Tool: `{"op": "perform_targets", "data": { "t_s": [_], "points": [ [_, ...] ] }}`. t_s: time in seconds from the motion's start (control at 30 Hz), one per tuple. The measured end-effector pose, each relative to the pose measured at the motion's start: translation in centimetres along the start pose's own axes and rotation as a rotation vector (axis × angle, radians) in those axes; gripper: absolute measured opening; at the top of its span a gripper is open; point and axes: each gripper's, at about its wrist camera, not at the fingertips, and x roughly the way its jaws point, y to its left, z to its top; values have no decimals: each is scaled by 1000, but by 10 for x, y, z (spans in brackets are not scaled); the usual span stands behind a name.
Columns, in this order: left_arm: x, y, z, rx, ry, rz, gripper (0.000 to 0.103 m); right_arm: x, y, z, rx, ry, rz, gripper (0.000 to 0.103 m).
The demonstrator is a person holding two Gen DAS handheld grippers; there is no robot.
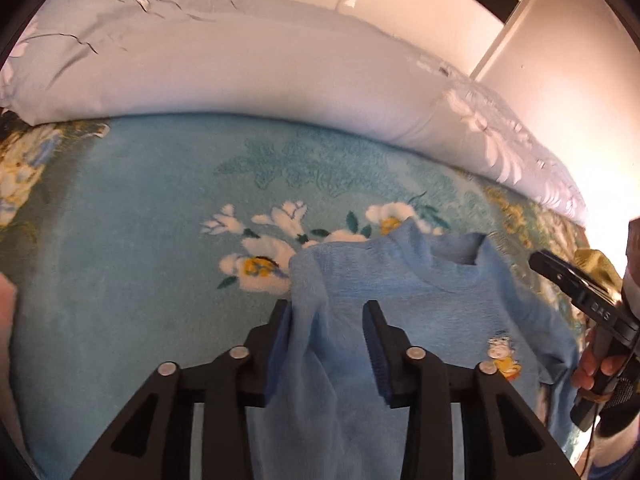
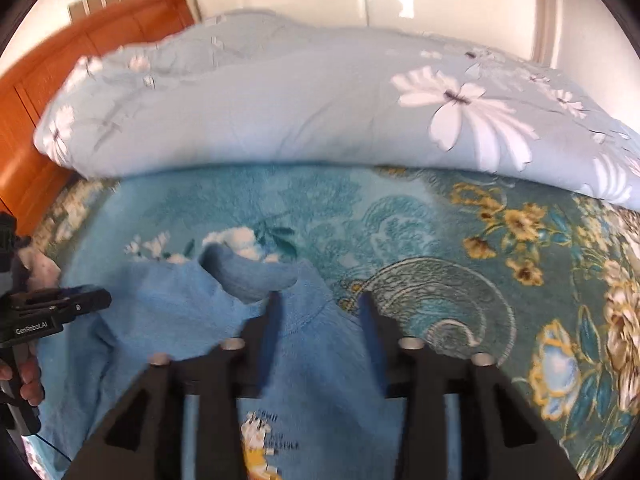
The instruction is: Fold clothes
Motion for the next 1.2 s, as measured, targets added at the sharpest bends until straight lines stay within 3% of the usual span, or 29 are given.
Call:
{"op": "perform_targets", "data": {
  "t_s": [0.13, 0.27, 0.47, 0.6, 0.8, 0.83, 0.93, 1.0, 1.07, 1.13, 1.2],
  "points": [
    [-55, -13, -39, 9, -40, -33, 54, -71, -3, -56, 47, -67, 72, 49],
    [-94, -24, -99, 18, -26, -80, 61, -117, -3, -146, 150, -3, 156, 49],
    [-112, -17, -200, 8, 36, 3, 62, -149, 8, -263, 289, 95, 315, 49],
    [-108, 1, -249, -78, 105, -18, 62, -149, 22, -300, 344, 119, 390, 49],
    [-118, 31, -272, -243, 59, -163, 60, -151, 37, -318, 412, 89, 413, 49],
    [-119, 35, -273, -269, 52, -191, 59, -150, 38, -319, 424, 90, 428, 49],
    [-117, 45, -276, -330, 47, -213, 37, -149, 43, -328, 444, 76, 447, 48],
    [-117, 49, -279, -357, 44, -213, 30, -150, 44, -335, 464, 59, 447, 35],
    [-116, 48, -283, -366, 45, -212, 10, -146, 40, -337, 504, 61, 455, 6],
    [-119, 42, -284, -359, 40, -209, 5, -145, 35, -337, 540, 57, 444, 5],
    [-128, 32, -287, -357, 19, -263, 5, -156, 23, -336, 566, 19, 426, 5]
  ]
}}
